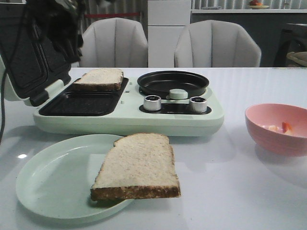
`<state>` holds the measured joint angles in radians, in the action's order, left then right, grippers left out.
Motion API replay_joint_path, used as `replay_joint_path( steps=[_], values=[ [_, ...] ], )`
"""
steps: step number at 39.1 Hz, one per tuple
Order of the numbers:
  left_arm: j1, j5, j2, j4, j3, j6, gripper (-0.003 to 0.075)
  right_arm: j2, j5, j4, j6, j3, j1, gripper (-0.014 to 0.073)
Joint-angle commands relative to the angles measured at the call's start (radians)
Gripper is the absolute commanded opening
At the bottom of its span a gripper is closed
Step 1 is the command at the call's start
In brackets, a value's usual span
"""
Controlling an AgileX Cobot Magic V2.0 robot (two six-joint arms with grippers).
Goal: Make breakfast with bread and shrimp
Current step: 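Withdraw the left gripper from the sandwich maker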
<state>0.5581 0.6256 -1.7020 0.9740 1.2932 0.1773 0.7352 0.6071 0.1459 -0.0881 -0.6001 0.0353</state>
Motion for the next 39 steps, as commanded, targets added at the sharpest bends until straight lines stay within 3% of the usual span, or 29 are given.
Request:
replay_joint_path(
  steps=[1,6,17,28,39],
  values=[
    [0.004,0.048,0.166,-0.263,0.027,-0.109,0.0424,0.003,-0.070,0.005,-0.008,-0.035,-0.003,0.0591],
    [0.004,0.061,0.340,-0.514,0.025,-0.116,0.0424,0.003,-0.070,0.005,-0.008,-0.035,-0.003,0.0591],
    [0.004,0.039,0.698,-0.838,-0.122,-0.118,0.0424,0.003,-0.070,0.005,-0.008,-0.035,-0.003,0.0591],
    [0.004,-0.025,0.976,-0.930,-0.391,-0.118,0.0424,0.003,-0.071,0.006,-0.008,-0.035,-0.003,0.0591],
    [0.004,-0.037,1.146,-0.915,-0.580,-0.118,0.0424,0.003,-0.054,0.041,-0.008,-0.035,-0.003,0.0591]
  ],
)
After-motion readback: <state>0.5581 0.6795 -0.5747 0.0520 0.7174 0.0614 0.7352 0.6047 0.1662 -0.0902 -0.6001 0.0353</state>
